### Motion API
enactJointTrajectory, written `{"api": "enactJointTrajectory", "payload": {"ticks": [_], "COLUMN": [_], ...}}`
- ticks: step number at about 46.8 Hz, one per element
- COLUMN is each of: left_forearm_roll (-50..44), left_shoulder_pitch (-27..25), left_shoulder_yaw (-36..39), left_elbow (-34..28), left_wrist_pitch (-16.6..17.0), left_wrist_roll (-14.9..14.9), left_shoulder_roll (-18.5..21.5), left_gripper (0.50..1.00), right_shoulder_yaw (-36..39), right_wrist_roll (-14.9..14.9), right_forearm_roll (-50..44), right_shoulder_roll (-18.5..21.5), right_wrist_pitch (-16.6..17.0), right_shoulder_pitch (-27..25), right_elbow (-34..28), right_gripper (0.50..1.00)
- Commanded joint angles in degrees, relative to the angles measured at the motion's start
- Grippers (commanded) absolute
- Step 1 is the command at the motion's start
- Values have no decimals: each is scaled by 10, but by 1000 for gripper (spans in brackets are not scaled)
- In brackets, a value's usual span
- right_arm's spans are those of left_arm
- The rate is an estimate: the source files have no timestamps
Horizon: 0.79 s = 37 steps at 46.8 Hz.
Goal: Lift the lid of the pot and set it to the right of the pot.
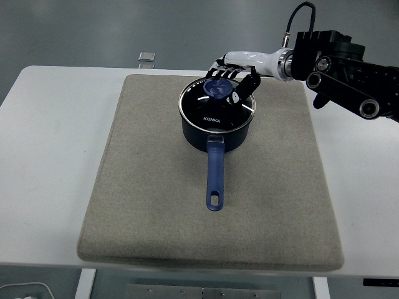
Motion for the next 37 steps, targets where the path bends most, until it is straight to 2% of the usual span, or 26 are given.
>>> {"api": "enactJointTrajectory", "payload": {"ticks": [1, 5, 12, 22, 29, 37], "left_forearm_roll": [0, 0, 0, 0, 0, 0], "left_shoulder_pitch": [0, 0, 0, 0, 0, 0], "left_shoulder_yaw": [0, 0, 0, 0, 0, 0], "left_elbow": [0, 0, 0, 0, 0, 0], "left_wrist_pitch": [0, 0, 0, 1, 0, 0], "left_wrist_roll": [0, 0, 0, 0, 0, 0], "left_shoulder_roll": [0, 0, 0, 0, 0, 0], "left_gripper": [1000, 1000, 1000, 1000, 1000, 1000], "right_shoulder_yaw": [0, 0, -1, -1, -1, 0], "right_wrist_roll": [1, 1, 1, 1, 0, 0], "right_forearm_roll": [0, 0, 0, 0, 0, 1], "right_shoulder_roll": [1, 1, 1, 1, 1, 0], "right_wrist_pitch": [1, 3, 5, 5, 5, 5], "right_shoulder_pitch": [0, 1, 7, 8, 15, 17], "right_elbow": [0, 0, 0, 0, 0, -1], "right_gripper": [774, 754, 689, 646, 584, 568]}}
